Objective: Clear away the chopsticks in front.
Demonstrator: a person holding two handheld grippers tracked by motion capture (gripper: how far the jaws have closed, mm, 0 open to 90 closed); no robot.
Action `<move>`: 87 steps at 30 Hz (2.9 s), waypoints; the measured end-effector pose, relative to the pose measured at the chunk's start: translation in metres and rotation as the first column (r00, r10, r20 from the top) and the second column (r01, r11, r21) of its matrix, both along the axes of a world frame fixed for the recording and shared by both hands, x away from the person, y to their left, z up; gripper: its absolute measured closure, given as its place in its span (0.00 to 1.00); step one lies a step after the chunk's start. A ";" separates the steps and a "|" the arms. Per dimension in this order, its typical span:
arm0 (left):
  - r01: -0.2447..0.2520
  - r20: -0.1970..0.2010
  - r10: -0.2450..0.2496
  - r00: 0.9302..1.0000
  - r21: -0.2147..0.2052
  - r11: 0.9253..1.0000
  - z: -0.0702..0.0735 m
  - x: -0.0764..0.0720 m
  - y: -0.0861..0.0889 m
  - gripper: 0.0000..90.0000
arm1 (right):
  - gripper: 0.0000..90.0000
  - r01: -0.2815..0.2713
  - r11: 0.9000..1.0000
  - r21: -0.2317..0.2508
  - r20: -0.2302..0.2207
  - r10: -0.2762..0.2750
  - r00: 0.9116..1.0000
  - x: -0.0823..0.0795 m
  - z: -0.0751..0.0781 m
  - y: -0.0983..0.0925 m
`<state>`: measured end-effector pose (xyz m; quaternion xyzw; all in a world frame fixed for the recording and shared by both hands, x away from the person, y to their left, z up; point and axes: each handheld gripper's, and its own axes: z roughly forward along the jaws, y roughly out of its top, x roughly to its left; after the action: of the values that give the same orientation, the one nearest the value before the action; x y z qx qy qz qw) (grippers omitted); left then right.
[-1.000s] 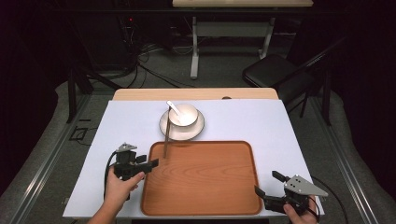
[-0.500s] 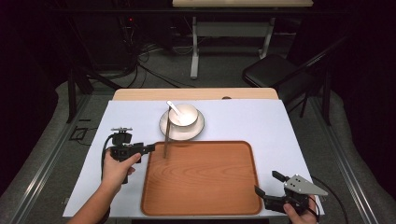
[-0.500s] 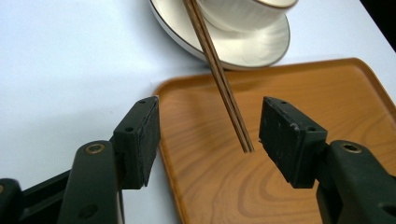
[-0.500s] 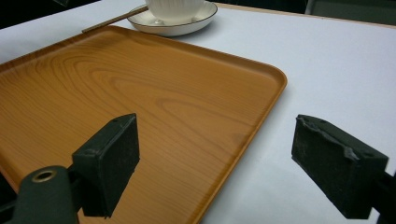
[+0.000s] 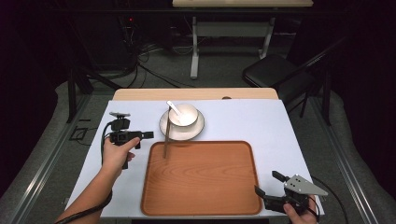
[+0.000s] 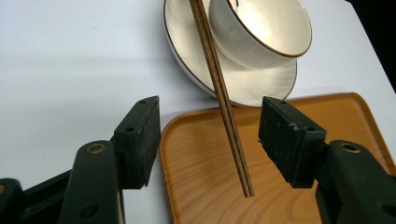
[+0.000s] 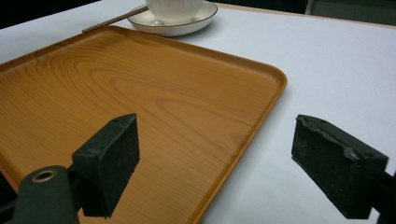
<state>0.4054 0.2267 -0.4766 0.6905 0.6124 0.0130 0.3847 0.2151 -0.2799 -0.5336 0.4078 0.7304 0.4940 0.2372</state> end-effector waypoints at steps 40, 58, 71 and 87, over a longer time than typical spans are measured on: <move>-0.087 -0.062 0.095 0.994 0.117 0.989 0.013 0.072 -0.024 0.42 | 0.16 -0.005 1.000 0.008 0.005 0.005 1.000 -0.001 0.000 -0.001; -0.016 -0.119 0.032 0.992 0.137 0.990 -0.001 0.078 -0.041 0.58 | 0.16 -0.008 1.000 0.008 0.002 0.008 1.000 0.000 0.000 -0.001; 0.006 -0.179 0.018 0.984 0.135 0.991 -0.011 0.083 -0.051 0.68 | 0.16 -0.008 1.000 0.011 0.002 0.008 1.000 0.000 0.000 -0.001; 0.035 -0.223 -0.002 0.975 0.146 0.989 -0.021 0.089 -0.061 0.79 | 0.16 -0.010 1.000 0.011 0.005 0.010 1.000 -0.001 0.000 -0.002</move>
<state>0.4942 0.1658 -0.4979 0.7200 0.6425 -0.0222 0.2613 0.2145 -0.2816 -0.5338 0.4044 0.7290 0.5001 0.2343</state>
